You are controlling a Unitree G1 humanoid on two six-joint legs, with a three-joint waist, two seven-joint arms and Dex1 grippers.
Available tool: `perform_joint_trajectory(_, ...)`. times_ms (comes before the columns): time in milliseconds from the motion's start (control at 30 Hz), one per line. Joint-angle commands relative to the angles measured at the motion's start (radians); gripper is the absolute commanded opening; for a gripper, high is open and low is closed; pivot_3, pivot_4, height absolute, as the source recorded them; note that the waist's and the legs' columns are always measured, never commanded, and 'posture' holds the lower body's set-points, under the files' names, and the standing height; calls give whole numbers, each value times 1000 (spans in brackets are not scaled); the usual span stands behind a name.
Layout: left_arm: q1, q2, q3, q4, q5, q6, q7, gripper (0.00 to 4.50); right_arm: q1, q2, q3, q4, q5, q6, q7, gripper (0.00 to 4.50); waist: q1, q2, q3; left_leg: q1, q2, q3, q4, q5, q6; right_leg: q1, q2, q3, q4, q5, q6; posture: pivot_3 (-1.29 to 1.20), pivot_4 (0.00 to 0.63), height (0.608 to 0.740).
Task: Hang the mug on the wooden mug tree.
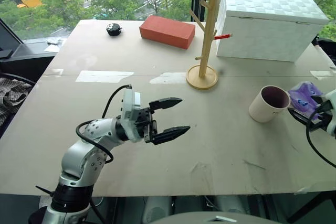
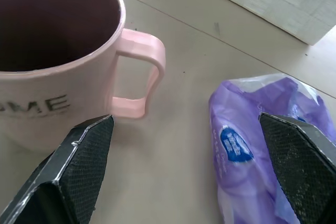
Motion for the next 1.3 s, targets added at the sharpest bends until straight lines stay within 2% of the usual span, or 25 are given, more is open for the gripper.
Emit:
perform_joint_trajectory(33, -8, 11, 29, -34, -15, -13, 1, 4500, -53, 3, 15, 51, 2, -59, 0, 4457, 0, 0, 0, 0, 0, 0, 0, 0, 0, 0, 0, 0, 0, 0, 0, 0, 150, 740)
perform_joint_trajectory(167, 6, 16, 42, -50, -16, -9, 14, 4500, -99, 13, 49, 112, 20, -85, 31, 4457, -1, 0, 0, 0, 0, 0, 0, 0, 0, 0, 1, 1, 0, 0, 0, 0, 150, 740)
perform_joint_trajectory(233, 14, 19, 49, -60, -20, -6, 19, 4500, -127, 19, 67, 153, 25, -97, 48, 3942, -1, 0, 0, 0, 1, 0, 0, 0, 0, 0, 1, 1, 0, 0, 0, 0, 150, 740)
perform_joint_trajectory(300, 20, 23, 53, -68, -19, -6, 26, 4500, -146, 19, 85, 182, 39, -97, 83, 3207, -2, 0, 0, 0, 1, 1, 0, 0, 0, 0, 1, 1, 0, 0, 0, 0, 150, 740)
perform_joint_trajectory(667, 61, 42, 88, -127, -31, 3, 77, 4500, -285, 38, 177, 392, 19, -168, 158, 3207, -4, 0, 0, 1, 1, 2, 0, 0, 0, 0, 2, 4, 0, 0, 0, 0, 150, 740)
perform_joint_trajectory(700, 64, 44, 92, -130, -32, 4, 81, 4500, -296, 41, 183, 410, 16, -172, 160, 2656, -3, 0, 0, 1, 1, 2, 0, 0, 0, 0, 2, 4, 0, 0, 0, 0, 150, 740)
perform_joint_trajectory(900, 80, 47, 101, -149, -37, 3, 105, 4500, -319, 46, 209, 454, 17, -172, 186, 110, 1, 0, 0, 0, 1, 1, 0, 0, 0, 0, 2, 5, 0, 0, 0, 0, 150, 740)
perform_joint_trajectory(1100, 102, 27, 113, -154, -43, -6, 149, 4500, -355, 19, 213, 385, 28, -141, 213, 110, -2, 1, 0, 1, 1, 2, 0, 0, 0, 0, 2, 5, 0, 0, 0, 0, 150, 740)
perform_joint_trajectory(1167, 114, 18, 116, -149, -8, -28, 175, 4500, -405, 6, 231, 334, 35, -103, 226, 110, -6, 1, 1, 1, 1, 3, 0, 0, 0, -1, 2, 5, 0, 0, 0, 0, 150, 740)
perform_joint_trajectory(1300, 161, -61, 139, -153, 39, -140, 210, 4500, -585, 3, 303, 268, 27, -11, 251, 110, -25, 3, 2, 2, 2, 4, 0, 0, 0, -1, 3, 7, 1, 1, 0, 0, 150, 740)
